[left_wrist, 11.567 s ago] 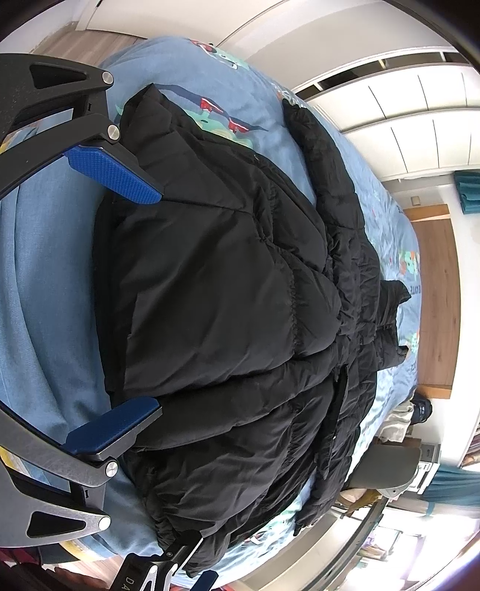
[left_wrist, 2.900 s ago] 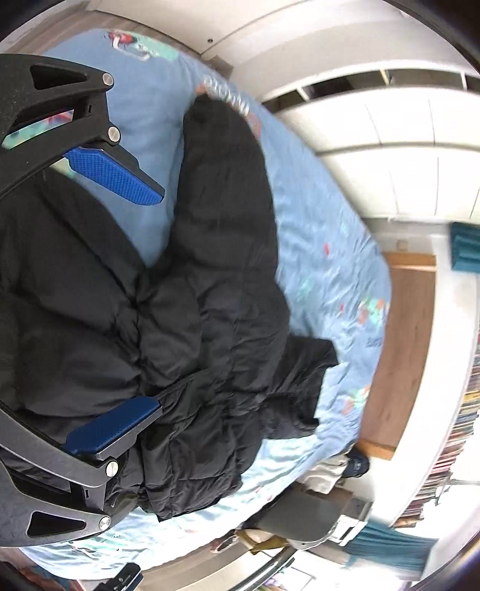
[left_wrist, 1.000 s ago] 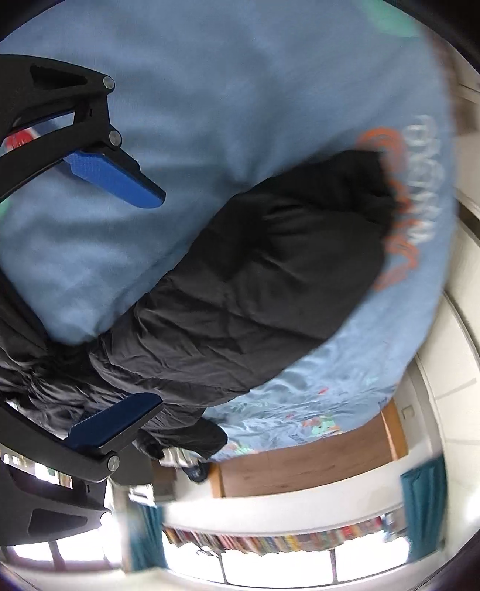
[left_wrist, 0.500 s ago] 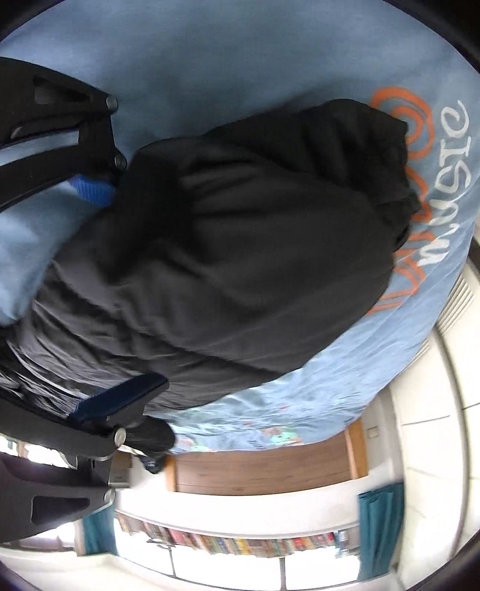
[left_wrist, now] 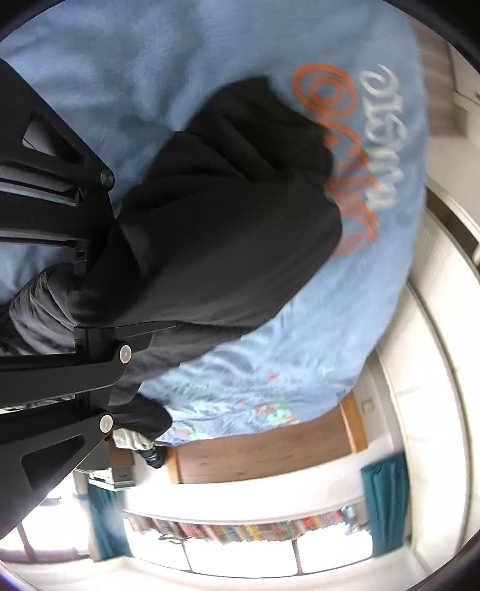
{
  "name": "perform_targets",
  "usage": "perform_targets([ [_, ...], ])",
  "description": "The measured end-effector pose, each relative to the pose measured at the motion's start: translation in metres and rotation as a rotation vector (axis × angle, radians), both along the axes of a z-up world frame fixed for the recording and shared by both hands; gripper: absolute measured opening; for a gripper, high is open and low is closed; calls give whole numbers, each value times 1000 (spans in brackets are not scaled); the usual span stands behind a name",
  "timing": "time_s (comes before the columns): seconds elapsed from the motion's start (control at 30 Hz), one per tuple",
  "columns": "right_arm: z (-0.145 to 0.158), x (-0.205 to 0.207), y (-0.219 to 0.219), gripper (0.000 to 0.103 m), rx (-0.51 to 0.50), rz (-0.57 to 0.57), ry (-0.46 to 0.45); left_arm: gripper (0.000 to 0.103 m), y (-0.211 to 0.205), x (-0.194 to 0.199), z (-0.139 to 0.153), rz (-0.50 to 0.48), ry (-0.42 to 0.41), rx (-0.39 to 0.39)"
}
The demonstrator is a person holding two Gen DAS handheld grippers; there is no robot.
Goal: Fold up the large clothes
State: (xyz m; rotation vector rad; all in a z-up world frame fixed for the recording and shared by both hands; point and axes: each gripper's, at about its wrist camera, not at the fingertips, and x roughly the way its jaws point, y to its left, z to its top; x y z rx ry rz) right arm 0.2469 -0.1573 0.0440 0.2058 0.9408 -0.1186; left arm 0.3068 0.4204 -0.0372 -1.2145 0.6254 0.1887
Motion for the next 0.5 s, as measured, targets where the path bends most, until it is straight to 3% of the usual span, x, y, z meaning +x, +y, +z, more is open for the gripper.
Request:
perform_targets([
  [0.2, 11, -17, -13, 58, 18, -18, -37, 13, -33, 8, 51, -82, -72, 107],
  [0.5, 30, -50, -49, 58, 43, -90, -105, 12, -137, 41, 121, -297, -163, 269],
])
